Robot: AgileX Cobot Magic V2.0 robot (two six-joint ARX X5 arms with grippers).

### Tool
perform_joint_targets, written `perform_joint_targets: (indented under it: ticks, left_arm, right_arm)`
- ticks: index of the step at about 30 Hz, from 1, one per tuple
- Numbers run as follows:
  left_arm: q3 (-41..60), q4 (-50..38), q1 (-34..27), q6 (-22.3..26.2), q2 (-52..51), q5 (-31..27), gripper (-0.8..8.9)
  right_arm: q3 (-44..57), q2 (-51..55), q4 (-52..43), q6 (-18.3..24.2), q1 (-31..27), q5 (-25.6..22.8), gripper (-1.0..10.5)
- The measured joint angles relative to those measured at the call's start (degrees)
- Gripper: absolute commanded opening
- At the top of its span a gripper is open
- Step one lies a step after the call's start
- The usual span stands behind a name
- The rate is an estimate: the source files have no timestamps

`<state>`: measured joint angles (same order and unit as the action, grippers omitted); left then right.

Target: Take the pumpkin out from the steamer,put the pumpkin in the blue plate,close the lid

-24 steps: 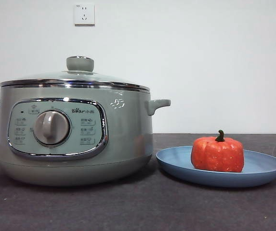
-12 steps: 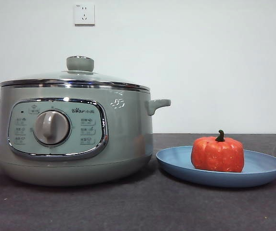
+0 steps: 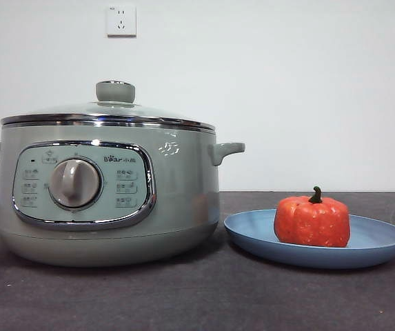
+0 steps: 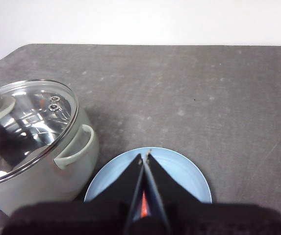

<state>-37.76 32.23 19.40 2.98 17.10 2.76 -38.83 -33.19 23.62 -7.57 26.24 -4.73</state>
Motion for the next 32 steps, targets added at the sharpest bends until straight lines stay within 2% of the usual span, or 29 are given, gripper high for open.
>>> perform_joint_targets:
  ticks: [7, 13, 20, 32]
  left_arm:
    - [15.0, -11.3, -11.5, 0.0, -11.9, 0.0, -0.03]
    - [26.9, -16.1, -17.5, 0.0, -15.2, 0.0, -0.03]
    - [34.6, -20.8, -19.8, 0.0, -15.5, 0.0, -0.03]
    - [36.0, -19.9, -20.8, -2.2, -16.9, 0.4, -0.03]
  right_arm:
    - [0.0, 0.0, 0.0, 0.0, 0.0, 0.0, -0.2]
    - [0.0, 0.0, 0.0, 0.0, 0.0, 0.0, -0.2]
    - [0.0, 0.0, 0.0, 0.0, 0.0, 0.0, -0.2]
    - [0.0, 0.0, 0.0, 0.0, 0.0, 0.0, -0.2]
